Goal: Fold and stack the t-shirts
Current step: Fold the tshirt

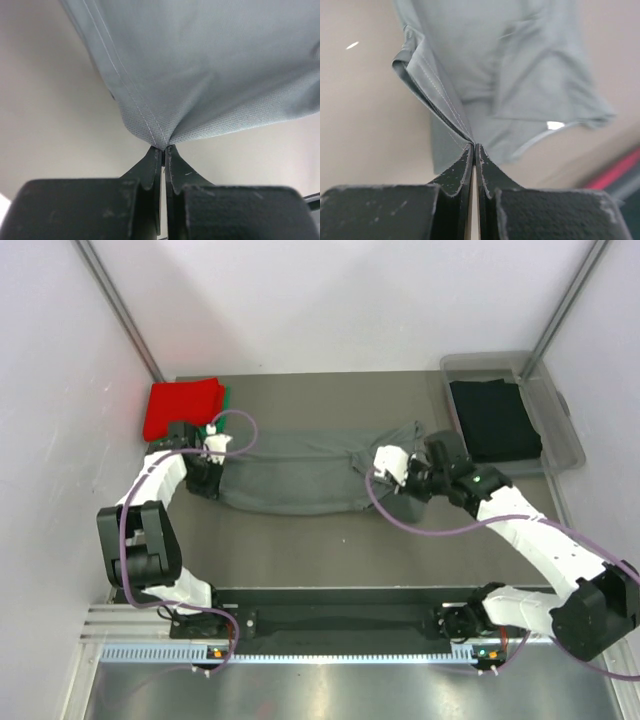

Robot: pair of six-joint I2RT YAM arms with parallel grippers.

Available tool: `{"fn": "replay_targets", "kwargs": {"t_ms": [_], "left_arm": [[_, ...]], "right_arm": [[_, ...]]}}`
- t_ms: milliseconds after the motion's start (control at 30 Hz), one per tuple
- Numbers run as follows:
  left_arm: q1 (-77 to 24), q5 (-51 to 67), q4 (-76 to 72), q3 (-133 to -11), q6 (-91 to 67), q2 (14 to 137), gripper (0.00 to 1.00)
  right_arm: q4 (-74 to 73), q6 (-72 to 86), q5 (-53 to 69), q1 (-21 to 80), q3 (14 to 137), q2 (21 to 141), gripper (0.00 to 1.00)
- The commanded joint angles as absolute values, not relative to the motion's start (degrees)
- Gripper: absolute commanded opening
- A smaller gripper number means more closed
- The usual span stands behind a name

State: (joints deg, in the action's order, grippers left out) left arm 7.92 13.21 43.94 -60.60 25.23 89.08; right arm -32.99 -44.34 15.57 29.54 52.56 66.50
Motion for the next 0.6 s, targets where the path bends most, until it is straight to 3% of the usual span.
{"fn": "replay_targets", "kwargs": {"t_ms": [0,567], "left_arm": [[7.74,16.44,47.98,-66.35,26.72,88.32,0.0],[4.4,16.44,50.71,-92.63,25.31,112.4,0.0]], "right_arm": [[-32.96,-43.85,14.94,26.29,59.48,67.67,0.0],[-25.66,-42.36,13.53,15.47,78.13,94.29,0.0]]}}
